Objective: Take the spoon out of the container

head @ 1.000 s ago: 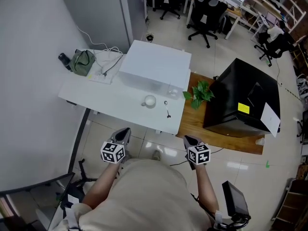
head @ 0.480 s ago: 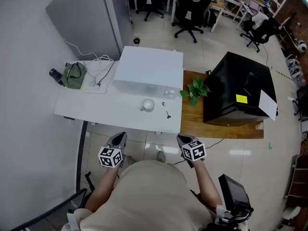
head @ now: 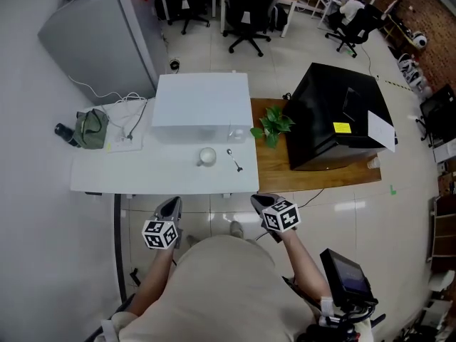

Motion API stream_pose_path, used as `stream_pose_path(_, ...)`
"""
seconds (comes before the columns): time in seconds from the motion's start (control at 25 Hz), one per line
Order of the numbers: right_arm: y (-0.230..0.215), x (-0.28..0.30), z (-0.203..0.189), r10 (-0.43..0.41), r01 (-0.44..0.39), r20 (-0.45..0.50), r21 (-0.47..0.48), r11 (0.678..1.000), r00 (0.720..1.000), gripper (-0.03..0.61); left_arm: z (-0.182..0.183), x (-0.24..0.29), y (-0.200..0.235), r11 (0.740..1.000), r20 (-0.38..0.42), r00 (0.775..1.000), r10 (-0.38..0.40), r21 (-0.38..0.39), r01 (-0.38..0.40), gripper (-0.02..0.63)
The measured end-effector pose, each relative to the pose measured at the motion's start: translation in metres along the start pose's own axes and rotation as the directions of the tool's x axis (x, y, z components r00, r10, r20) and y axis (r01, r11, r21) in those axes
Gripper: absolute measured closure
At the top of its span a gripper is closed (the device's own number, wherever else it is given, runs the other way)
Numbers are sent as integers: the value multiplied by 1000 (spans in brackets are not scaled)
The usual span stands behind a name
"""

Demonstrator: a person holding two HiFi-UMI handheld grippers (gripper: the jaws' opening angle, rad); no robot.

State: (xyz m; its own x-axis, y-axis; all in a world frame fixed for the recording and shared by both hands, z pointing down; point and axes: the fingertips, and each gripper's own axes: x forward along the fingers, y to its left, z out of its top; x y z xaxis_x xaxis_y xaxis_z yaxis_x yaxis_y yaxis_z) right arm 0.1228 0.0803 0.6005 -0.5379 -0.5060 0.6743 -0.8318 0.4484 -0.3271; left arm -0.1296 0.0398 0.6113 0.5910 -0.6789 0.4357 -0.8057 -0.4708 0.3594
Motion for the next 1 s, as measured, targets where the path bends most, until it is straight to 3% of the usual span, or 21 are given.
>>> stream_pose_path(0.68, 23, -4, 35, 32, -37, 184, 21, 999, 982, 577, 7, -17, 7, 1000, 1, 1000, 19, 22, -19, 611)
stream_pose_path(0.84, 24, -4, 37, 13, -6, 218, -33, 999, 976, 577, 7, -17, 2, 1000, 6, 1000, 18, 25, -19, 611)
stream_pose_path(1.0, 24, 6, 33, 19, 4, 179, -126, 992, 984, 577, 3, -17, -3, 999, 26, 999, 32, 13, -33, 611)
